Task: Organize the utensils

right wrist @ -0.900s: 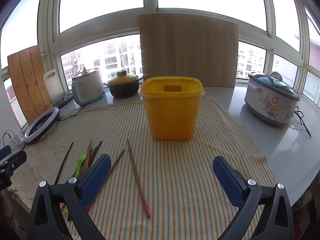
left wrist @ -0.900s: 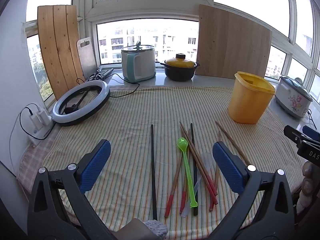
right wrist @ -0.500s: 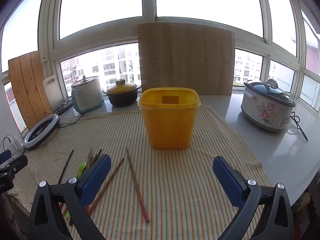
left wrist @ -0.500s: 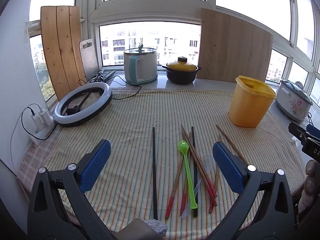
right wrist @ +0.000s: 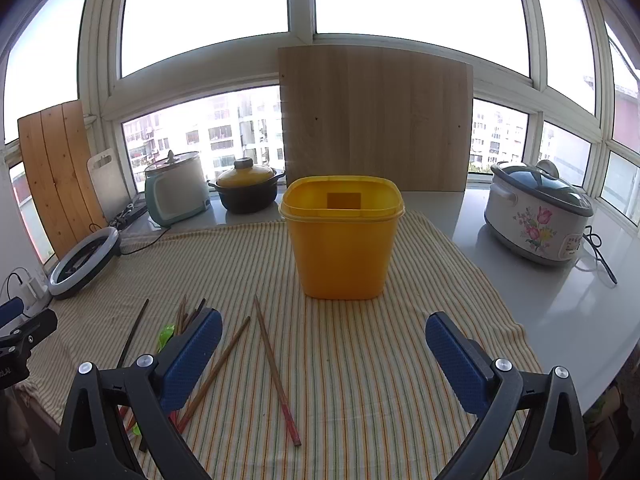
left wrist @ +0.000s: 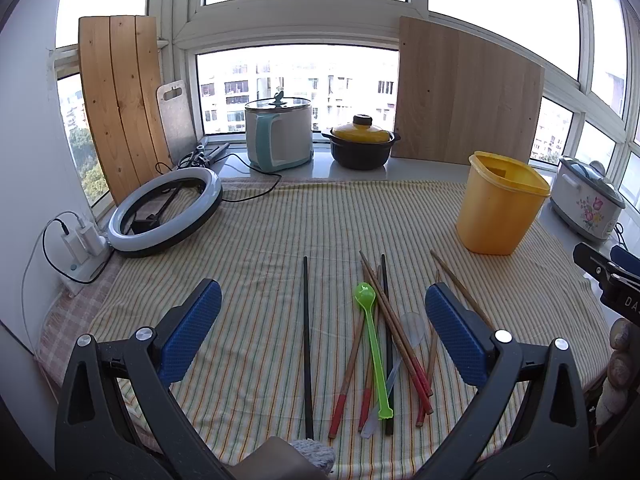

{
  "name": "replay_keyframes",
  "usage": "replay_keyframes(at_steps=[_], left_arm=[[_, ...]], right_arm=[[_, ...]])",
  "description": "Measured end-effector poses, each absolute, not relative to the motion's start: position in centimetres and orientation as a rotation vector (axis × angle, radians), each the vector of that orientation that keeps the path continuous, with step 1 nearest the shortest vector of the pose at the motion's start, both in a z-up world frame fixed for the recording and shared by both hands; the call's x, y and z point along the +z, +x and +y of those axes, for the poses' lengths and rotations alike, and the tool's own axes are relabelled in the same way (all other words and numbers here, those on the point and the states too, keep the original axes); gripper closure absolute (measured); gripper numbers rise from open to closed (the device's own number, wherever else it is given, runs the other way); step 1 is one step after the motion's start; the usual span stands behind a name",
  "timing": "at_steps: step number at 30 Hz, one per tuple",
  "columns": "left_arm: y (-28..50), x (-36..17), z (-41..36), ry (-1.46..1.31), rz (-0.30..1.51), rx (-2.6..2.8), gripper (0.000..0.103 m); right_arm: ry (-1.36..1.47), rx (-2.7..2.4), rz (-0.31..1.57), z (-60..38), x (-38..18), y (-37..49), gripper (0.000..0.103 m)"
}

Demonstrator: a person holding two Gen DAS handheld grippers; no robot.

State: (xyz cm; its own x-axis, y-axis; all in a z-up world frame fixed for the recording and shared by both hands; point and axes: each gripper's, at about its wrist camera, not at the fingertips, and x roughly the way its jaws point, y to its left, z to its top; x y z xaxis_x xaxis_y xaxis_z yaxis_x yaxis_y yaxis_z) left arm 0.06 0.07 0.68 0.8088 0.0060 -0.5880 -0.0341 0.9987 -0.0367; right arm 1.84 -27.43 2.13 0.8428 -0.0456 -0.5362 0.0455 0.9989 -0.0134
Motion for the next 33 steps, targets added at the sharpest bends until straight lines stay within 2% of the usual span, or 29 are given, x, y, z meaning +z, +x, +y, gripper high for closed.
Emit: replay_keyframes(at_steps=[33], left_arm=[[-0.28, 0.92, -0.56, -0.044, 0.628, 0.010, 0.000]], right_arm=[[-0.005, -0.046, 0.568, -27.41, 2.45, 1.88, 0.000]])
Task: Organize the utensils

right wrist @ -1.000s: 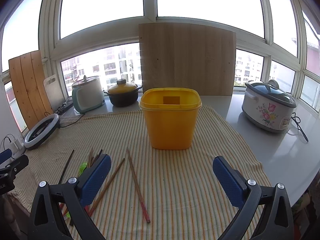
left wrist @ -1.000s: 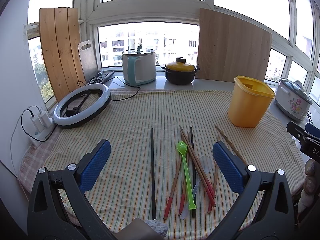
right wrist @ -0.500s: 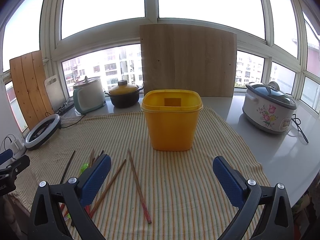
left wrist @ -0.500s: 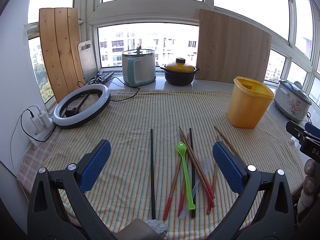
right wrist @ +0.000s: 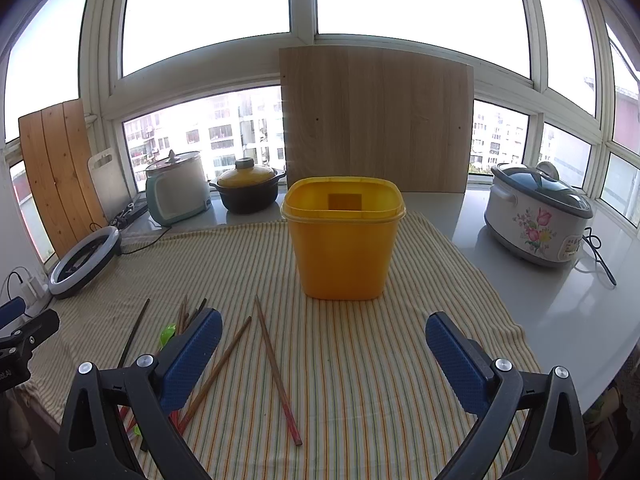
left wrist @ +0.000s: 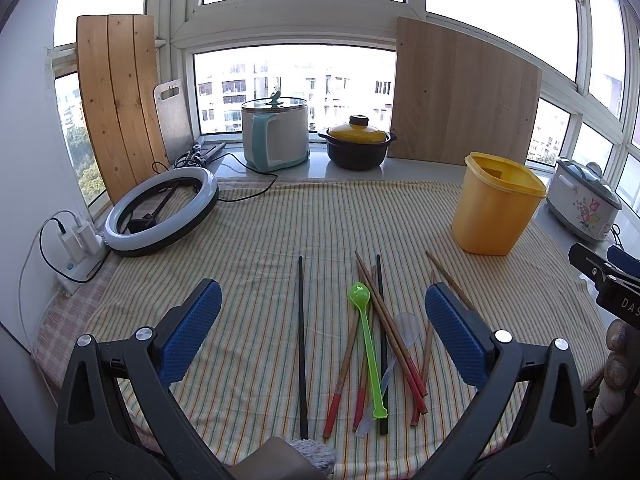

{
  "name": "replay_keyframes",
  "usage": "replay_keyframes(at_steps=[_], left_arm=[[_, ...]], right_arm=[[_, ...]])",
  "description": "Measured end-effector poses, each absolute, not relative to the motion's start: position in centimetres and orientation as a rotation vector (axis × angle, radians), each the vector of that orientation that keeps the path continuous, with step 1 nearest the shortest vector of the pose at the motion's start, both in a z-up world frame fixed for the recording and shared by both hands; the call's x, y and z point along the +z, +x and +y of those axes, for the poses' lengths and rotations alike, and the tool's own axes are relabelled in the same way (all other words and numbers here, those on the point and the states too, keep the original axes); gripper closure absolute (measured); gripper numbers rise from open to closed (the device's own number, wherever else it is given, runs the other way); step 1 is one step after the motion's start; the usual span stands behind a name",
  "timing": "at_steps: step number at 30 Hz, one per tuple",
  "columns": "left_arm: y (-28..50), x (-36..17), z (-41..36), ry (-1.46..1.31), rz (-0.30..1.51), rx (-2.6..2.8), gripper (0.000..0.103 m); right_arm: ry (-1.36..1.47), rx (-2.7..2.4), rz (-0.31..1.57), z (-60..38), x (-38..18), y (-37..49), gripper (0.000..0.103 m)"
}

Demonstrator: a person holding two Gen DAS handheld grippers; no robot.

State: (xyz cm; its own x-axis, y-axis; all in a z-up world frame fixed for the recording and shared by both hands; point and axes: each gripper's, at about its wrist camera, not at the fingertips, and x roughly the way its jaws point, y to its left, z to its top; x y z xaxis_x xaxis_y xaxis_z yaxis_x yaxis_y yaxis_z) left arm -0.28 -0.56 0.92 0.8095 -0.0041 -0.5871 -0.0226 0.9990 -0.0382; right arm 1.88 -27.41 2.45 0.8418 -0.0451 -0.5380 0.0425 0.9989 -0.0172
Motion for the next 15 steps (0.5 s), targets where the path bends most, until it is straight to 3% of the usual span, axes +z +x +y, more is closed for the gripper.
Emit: replay_keyframes(at_steps=[15], left_arm=[[-0.21, 0.72, -0.50, -0.050, 0.634, 0.007, 0.000]], right_arm=[[-0.004, -0.051, 0.572, -27.31, 2.23, 1.87, 0.000]])
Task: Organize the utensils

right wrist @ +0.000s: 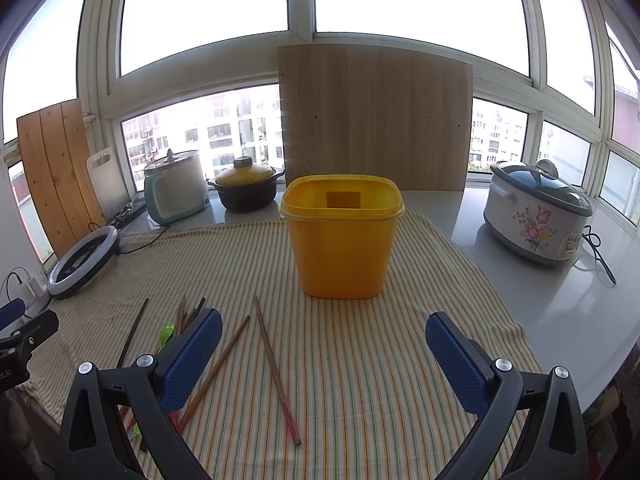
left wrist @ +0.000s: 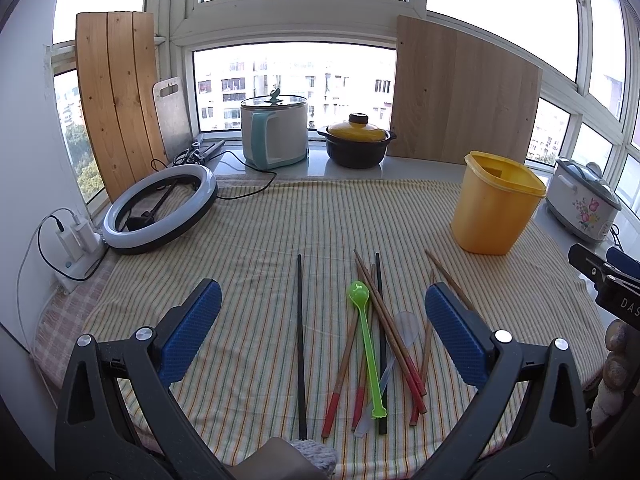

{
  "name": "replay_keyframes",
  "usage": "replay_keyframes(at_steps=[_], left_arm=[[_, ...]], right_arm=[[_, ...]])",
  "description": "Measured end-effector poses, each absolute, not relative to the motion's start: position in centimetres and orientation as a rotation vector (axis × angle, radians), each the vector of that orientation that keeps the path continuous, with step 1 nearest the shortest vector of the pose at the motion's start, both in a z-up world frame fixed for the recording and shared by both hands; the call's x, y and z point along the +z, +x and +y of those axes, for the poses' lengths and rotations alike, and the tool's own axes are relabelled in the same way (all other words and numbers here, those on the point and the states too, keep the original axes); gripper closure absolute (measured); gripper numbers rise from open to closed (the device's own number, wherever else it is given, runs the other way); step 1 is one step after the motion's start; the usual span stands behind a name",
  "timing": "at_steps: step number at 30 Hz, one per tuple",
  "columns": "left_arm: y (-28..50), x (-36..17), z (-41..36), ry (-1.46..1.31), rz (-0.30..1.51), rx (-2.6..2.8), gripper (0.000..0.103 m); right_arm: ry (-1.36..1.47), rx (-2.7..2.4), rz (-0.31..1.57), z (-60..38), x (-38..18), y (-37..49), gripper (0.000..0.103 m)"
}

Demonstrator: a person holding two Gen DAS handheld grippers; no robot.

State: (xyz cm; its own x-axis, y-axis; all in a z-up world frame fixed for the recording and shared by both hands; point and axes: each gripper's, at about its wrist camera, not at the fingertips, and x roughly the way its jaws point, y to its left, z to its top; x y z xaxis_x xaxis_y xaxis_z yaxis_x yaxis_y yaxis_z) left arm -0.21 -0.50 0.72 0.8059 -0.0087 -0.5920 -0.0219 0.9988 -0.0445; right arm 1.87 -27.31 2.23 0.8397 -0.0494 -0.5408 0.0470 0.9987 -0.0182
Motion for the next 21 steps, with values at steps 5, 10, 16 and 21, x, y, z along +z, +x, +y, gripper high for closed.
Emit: replay_keyframes(at_steps=[5, 10, 16, 21], left_arm=[[-0.2, 0.7, -0.5, -0.050, 0.633, 0.008, 0.000], [0.1, 0.5, -0.5, -0.045, 0.647, 0.011, 0.000], [0.5, 0.2, -0.2, -0.045, 0.657, 0.021, 0.000], [0.8, 0.0, 0.1, -0.047, 0.666, 0.019, 0.000]], right_arm=[[-0.002, -0.052, 0.577, -27.4, 2.2, 1.9, 0.000], [-0.002, -0.045, 0.590, -27.5, 1.9, 2.1, 0.000], [0.004, -0.037, 0.602, -27.4, 1.6, 2.5, 0.000], [0.004, -0.041, 0.608, -27.3, 1.7, 2.9, 0.000]])
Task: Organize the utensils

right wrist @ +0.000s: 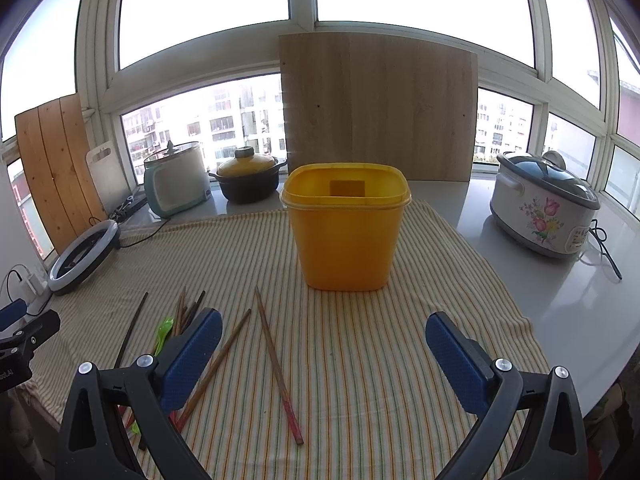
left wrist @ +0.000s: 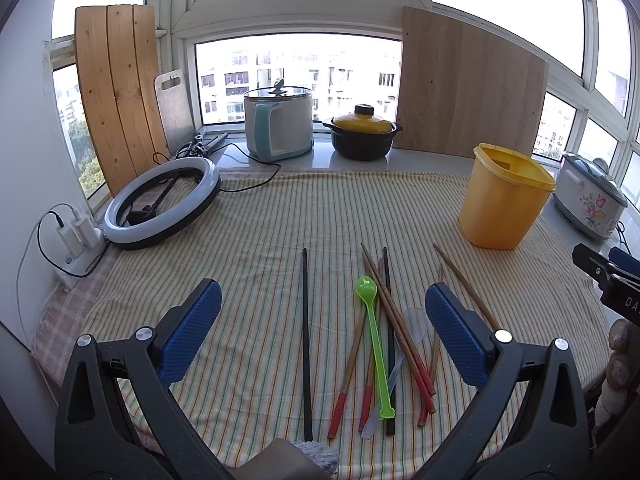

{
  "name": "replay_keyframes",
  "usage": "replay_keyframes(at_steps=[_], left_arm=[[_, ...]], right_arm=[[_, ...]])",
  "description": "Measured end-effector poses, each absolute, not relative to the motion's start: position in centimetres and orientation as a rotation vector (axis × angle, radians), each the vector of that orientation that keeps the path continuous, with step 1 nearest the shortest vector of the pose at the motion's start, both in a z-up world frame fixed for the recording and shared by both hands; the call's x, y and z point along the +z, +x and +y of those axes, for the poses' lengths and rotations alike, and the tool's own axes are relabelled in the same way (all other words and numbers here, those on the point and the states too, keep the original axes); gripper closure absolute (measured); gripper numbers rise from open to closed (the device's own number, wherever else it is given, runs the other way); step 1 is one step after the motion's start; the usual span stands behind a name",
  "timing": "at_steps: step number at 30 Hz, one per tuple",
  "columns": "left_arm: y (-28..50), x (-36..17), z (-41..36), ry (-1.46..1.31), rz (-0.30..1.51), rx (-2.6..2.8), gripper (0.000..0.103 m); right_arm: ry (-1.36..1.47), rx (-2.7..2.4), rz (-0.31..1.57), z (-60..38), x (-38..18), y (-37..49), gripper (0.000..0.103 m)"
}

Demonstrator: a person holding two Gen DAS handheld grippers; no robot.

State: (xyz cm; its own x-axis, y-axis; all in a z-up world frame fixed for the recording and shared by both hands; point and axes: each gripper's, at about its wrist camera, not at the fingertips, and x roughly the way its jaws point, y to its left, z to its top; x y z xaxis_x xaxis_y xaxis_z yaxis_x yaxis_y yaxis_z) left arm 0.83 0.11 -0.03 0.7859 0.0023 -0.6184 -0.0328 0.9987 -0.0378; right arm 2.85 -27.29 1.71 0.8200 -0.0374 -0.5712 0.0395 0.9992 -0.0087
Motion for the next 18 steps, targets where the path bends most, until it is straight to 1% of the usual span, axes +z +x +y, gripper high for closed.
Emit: replay_keyframes(at_steps=[9, 18], left_arm=[[1.2, -0.5, 1.6, -0.054, 0.672, 0.029, 0.000], [2.5, -1.9, 3.7, -0.069, 0.726, -0.001, 0.000]], right_arm=[[0.016, -0.019, 0.648, -27.0, 1.1, 3.9, 0.000], [0.052, 0.070, 0.688, -27.5, 0.0, 5.3, 0.000]])
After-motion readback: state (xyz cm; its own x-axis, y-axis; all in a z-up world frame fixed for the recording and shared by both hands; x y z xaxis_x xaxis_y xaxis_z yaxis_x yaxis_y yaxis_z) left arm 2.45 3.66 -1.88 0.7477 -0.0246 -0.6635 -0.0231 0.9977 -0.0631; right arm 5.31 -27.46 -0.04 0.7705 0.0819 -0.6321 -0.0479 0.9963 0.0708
